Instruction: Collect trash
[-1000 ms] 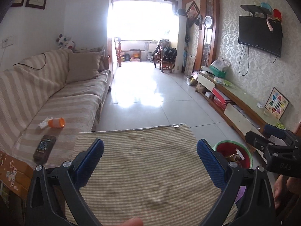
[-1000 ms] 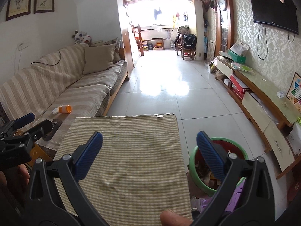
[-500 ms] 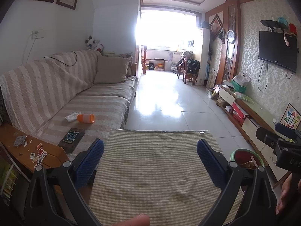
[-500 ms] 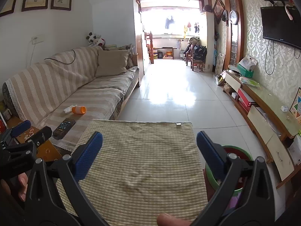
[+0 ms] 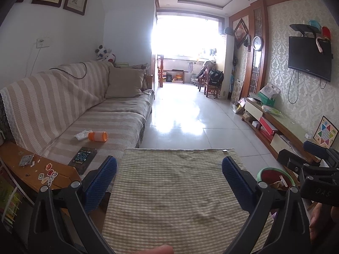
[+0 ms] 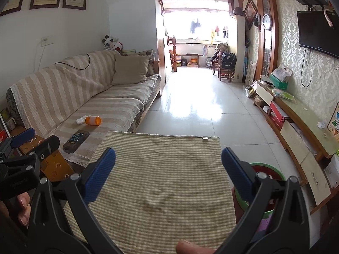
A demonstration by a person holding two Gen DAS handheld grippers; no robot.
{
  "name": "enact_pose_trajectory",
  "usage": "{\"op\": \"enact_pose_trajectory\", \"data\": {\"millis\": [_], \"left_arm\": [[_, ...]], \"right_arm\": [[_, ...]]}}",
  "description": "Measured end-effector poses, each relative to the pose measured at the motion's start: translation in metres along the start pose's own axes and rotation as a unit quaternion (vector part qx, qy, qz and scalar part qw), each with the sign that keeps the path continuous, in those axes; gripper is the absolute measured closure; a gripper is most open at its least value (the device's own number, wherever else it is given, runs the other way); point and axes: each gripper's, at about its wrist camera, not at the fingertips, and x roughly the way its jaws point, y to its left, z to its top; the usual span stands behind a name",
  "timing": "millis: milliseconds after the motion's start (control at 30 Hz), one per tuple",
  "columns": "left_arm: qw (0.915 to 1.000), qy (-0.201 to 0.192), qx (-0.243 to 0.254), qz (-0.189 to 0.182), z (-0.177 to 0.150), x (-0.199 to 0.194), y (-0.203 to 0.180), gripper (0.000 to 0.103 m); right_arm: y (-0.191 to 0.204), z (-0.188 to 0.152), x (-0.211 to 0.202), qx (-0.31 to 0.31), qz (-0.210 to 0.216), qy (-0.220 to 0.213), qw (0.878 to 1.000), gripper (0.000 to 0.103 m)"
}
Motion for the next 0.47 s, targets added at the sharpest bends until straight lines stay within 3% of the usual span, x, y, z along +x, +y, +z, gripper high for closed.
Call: {"op": "enact_pose_trajectory", "data": {"millis": [133,467], "left_arm": [[0.9998,-0.010,-0.002,0.017,0.0000,-0.0039,0.0019,0.008],[0.9999,-0.005,0.006,0.011,0.0007,-0.0032,-0.0018,0.008]], "right_arm": [[0.0001,-0.0006,-0.0006,-0.001,-0.001,0.000,1.000,0.005],[-0.0007,-0.0007,-0.0004,0.000,-0.001,0.000,1.000,0.005]]}}
